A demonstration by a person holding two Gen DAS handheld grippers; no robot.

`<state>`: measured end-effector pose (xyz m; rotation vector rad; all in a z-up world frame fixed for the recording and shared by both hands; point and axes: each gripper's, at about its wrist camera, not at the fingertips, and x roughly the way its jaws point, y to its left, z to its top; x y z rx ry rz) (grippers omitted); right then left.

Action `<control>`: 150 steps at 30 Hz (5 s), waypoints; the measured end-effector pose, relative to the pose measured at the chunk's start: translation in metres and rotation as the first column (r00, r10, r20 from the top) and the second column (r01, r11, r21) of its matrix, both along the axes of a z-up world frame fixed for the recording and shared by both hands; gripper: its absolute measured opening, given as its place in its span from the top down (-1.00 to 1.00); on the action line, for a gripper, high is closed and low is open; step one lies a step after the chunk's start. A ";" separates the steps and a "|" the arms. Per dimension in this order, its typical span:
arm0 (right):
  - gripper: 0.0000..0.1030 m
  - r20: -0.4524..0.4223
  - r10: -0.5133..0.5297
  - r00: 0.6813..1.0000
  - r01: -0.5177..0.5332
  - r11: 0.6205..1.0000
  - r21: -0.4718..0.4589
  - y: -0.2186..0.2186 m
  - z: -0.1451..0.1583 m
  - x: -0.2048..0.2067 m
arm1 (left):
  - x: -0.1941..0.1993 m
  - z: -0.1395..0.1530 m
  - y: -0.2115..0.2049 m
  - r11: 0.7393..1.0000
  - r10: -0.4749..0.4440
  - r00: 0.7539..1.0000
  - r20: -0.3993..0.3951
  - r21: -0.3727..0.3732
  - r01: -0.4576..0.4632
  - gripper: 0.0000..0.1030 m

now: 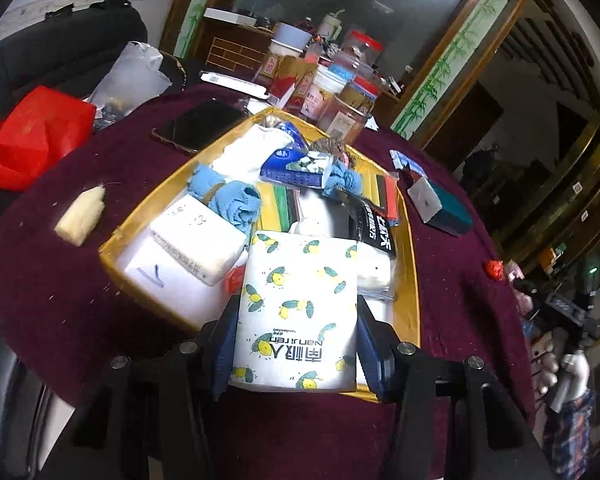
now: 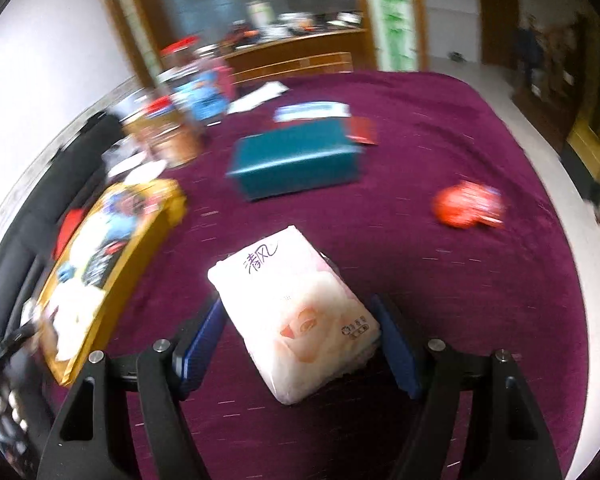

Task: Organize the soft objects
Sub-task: 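Carry both tissue packs over the yellow tray and open both grippers to drop them, then move the right gripper to the red plastic bag on the table, then grasp the red plastic bag with the right gripper, then carry the red plastic bag to the yellow tray and release it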

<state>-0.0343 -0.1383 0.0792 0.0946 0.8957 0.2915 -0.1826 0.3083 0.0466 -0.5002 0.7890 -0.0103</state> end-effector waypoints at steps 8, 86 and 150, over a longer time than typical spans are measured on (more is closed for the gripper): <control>-0.42 -0.005 0.248 0.969 -0.248 0.969 -0.009 0.131 0.017 -0.032 | 0.036 -0.008 -0.016 0.992 0.008 0.999 -0.049 0.129 -0.001 -0.45; -0.53 0.129 0.279 0.952 -0.271 0.960 -0.076 0.186 -0.002 -0.093 | -0.048 0.041 -0.102 0.830 0.039 0.994 0.101 0.550 -0.089 -0.89; 0.21 -0.068 0.242 0.968 -0.232 0.964 0.130 0.143 0.016 0.003 | -0.085 -0.002 -0.003 0.988 0.065 0.998 0.010 0.141 -0.065 -0.90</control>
